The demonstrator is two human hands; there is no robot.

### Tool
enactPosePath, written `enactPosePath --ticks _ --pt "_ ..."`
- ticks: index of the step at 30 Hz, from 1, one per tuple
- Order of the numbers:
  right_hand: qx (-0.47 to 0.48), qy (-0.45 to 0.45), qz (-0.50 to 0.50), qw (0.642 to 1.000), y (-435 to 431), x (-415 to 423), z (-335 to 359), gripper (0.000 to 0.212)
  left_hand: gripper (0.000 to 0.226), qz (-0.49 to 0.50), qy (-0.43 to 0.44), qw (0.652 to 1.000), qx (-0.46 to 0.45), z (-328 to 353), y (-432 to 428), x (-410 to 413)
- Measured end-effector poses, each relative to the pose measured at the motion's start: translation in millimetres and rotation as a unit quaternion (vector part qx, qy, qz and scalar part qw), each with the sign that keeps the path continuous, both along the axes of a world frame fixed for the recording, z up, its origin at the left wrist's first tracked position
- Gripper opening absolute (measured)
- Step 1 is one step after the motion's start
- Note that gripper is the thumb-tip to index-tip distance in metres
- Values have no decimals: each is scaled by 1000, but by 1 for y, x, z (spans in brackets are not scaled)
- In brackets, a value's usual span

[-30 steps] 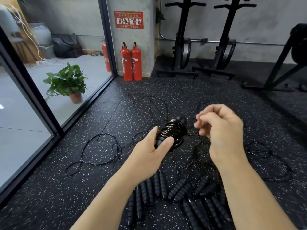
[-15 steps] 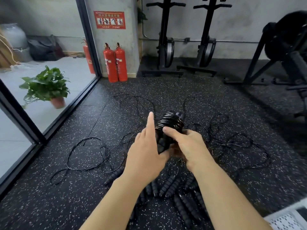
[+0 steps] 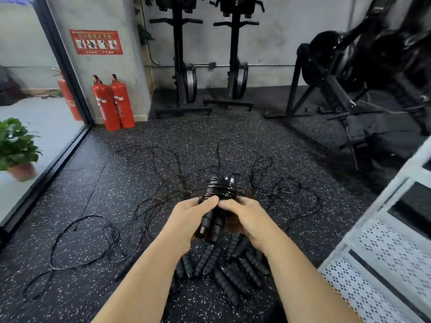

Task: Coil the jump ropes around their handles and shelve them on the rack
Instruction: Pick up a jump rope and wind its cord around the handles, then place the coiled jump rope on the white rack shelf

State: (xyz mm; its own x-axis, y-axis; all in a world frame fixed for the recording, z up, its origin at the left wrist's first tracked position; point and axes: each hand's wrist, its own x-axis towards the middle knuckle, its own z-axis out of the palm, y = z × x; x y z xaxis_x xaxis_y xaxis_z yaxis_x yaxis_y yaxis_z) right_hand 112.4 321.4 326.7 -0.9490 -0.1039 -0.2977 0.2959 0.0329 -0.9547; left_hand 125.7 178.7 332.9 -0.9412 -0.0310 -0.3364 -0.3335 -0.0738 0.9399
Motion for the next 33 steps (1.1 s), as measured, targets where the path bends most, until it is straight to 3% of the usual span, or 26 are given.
enactPosePath --ticks 4,8,22,25,29,33 --pt "13 5 -19 1000 33 23 24 32 46 -40 22 999 -14 18 33 12" --pt "-10 28 -79 996 71 47 51 13 15 -83 46 995 -11 45 72 27" --pt "16 146 -248 958 209 97 114 7 17 -221 89 968 74 114 217 48" --pt "4 143 -280 949 239 96 124 11 22 -249 108 958 91 123 247 46" --pt "-68 135 -306 940 279 98 134 12 52 -243 140 956 89 128 282 41" --pt "-41 170 -299 938 307 98 140 19 60 -246 167 952 70 127 314 33"
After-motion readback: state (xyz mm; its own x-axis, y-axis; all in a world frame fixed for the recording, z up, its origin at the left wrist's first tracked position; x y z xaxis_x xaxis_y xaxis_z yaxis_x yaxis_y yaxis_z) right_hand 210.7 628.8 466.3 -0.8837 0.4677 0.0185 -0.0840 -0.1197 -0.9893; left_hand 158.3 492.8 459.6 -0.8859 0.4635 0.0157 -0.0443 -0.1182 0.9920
